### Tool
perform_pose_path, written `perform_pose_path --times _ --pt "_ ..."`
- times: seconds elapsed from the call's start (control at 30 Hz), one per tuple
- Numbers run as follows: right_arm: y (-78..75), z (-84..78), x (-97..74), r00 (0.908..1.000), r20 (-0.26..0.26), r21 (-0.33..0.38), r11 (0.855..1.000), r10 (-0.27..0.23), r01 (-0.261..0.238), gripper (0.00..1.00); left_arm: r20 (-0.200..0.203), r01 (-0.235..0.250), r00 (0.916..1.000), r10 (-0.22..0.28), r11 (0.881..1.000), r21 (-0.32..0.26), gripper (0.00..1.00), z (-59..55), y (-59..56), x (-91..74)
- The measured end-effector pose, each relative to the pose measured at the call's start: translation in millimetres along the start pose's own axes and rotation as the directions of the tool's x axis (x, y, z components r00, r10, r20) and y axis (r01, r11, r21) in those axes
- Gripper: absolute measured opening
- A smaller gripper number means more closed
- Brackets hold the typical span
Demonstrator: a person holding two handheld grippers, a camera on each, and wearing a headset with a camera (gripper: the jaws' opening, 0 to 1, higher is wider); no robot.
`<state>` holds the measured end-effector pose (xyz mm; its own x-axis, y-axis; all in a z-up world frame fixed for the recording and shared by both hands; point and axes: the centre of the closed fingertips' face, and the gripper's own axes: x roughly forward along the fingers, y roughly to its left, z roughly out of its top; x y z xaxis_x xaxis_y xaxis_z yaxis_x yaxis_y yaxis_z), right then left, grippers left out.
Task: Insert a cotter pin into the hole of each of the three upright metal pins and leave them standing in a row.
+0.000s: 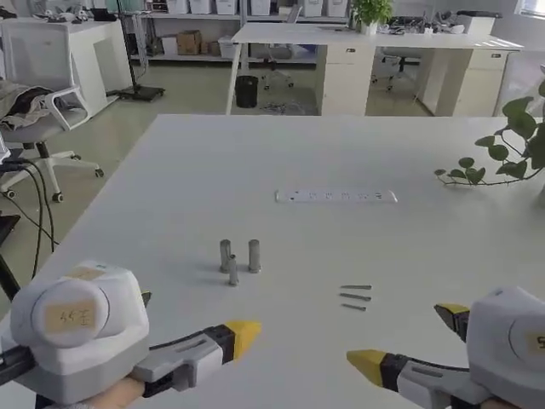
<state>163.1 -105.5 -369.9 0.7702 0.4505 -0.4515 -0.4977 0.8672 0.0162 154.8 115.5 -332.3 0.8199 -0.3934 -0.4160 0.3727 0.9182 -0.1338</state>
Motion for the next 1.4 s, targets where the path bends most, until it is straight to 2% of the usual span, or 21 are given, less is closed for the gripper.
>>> perform_pose_path --times 0.33,0.6,0.73,0.87,1.0,1.2,1.4 --pt "0.8 2.7 1.9 1.0 0.01 -0.006 1.0 0.0 0.0 0.86 0.007 -0.005 1.0 0.005 1.0 0.006 0.86 2.6 3.0 0.0" --pt "2.1 0.1 -0.3 1.0 0.008 0.004 1.0 0.002 -0.002 0.86 0.028 -0.017 0.9995 0.016 1.0 0.012 0.84 7.7 4.4 -1.5" --pt "1.9 -0.1 -1.7 1.0 0.006 -0.001 1.0 0.001 -0.001 0.84 0.028 -0.011 0.9995 0.011 1.0 0.003 0.84 6.5 2.9 -1.6" --pt "2.9 6.8 -5.5 0.9997 0.025 -0.013 1.0 0.0 0.0 0.82 0.041 0.006 0.9992 -0.005 1.0 -0.021 0.83 6.9 -0.8 -2.8" --pt "1.5 10.6 -5.7 0.9992 0.041 -0.018 1.0 -0.003 0.004 0.81 0.027 0.001 0.9996 0.0 1.0 -0.008 0.83 4.6 -0.4 -2.4" --pt "2.6 7.3 -5.9 0.9993 0.037 -0.013 1.0 0.0 0.001 0.82 0.024 0.005 0.9997 -0.004 1.0 -0.004 0.82 3.7 -1.9 -3.1" --pt "5.5 6.9 -5.7 0.9992 0.039 -0.013 1.0 0.007 -0.007 0.84 0.037 0.008 0.9993 -0.008 1.0 0.003 0.79 5.1 -1.6 -4.1"
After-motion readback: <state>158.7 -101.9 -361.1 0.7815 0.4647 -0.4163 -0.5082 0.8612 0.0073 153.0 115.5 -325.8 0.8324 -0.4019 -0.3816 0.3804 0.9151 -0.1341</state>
